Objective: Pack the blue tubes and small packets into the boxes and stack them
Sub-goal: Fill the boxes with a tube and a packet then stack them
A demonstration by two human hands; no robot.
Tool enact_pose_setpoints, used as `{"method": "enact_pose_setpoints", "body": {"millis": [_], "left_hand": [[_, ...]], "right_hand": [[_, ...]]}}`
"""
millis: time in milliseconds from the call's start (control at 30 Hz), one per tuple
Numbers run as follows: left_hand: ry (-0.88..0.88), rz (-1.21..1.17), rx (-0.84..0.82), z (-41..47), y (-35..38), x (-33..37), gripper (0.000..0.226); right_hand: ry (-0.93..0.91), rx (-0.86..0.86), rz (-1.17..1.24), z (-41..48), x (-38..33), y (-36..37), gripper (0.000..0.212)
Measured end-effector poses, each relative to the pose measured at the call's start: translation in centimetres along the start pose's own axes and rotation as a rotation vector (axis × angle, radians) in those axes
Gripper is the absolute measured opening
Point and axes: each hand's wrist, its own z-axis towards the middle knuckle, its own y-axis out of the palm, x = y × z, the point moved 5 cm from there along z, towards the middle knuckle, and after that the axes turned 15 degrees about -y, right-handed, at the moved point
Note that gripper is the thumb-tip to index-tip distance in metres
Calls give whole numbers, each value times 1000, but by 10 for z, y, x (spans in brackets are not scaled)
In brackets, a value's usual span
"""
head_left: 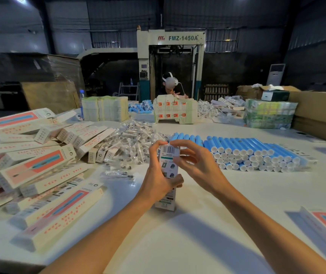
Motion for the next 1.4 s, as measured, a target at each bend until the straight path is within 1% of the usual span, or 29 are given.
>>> {"method": "enact_pose_setpoints", "body": {"millis": [67,100,167,233,267,333,367,433,467,533,600,633,733,767,833,867,933,1000,1067,1167,1267,1333,1400], "left_hand": [[-1,14,-3,1,0,-1,109],[3,8,-5,1,1,-1,108],[15,-20,-4,1,2,0,102],[1,-62,14,0,0,1,95],[-12,-96,12,0,-1,1,91],[-30,-148,-6,-1,-3,-1,89],[-37,-158,-11,-1,-4,-1,90],[-41,-177,-31,-3,-2,0,85],[-40,-174,-46,-4,0,1,79],[-48,-128,-70,-6,5,3,65],[-56,-79,-152,-8,10,5,59],[-52,-55,-203,-10,16,5,60],[-5,130,-231,-12,19,1,77],[2,233,-232,-12,20,-3,75],[-20,421,-233,-11,21,-15,64],[-16,477,-239,-12,21,-19,57],[65,534,-242,-12,22,-23,40],[148,572,-234,-12,24,-22,28],[177,604,-236,-11,25,-22,23],[202,641,-246,-12,25,-21,19],[219,642,-255,-14,25,-19,20],[215,645,-263,-14,24,-17,21],[201,652,-276,-15,24,-17,22]], "right_hand": [[2,8,-34,-4,4,5,38],[19,26,-7,-6,6,6,40],[104,81,150,-12,12,9,45],[238,135,306,-18,18,13,47],[294,130,332,-20,21,15,45],[350,26,346,-24,23,21,41],[382,-24,408,-28,22,28,40],[471,-25,623,-38,18,41,39],[479,-5,684,-41,15,44,40],[456,44,684,-46,10,45,45],[436,70,584,-50,4,42,44],[438,82,498,-54,1,37,42],[454,107,216,-64,-7,14,45],[447,115,94,-68,-11,-1,45],[401,118,-188,-81,-21,-39,46],[375,109,-334,-90,-26,-62,46],[361,58,-645,-111,-34,-111,44],[431,5,-916,-136,-40,-156,42],[502,-61,-1116,-163,-43,-193,40],[630,-197,-1304,-200,-41,-232,43],[740,-279,-1453,-226,-39,-254,46],[773,-303,-1503,-236,-40,-261,47],[788,-320,-1486,-240,-41,-263,49]]}}
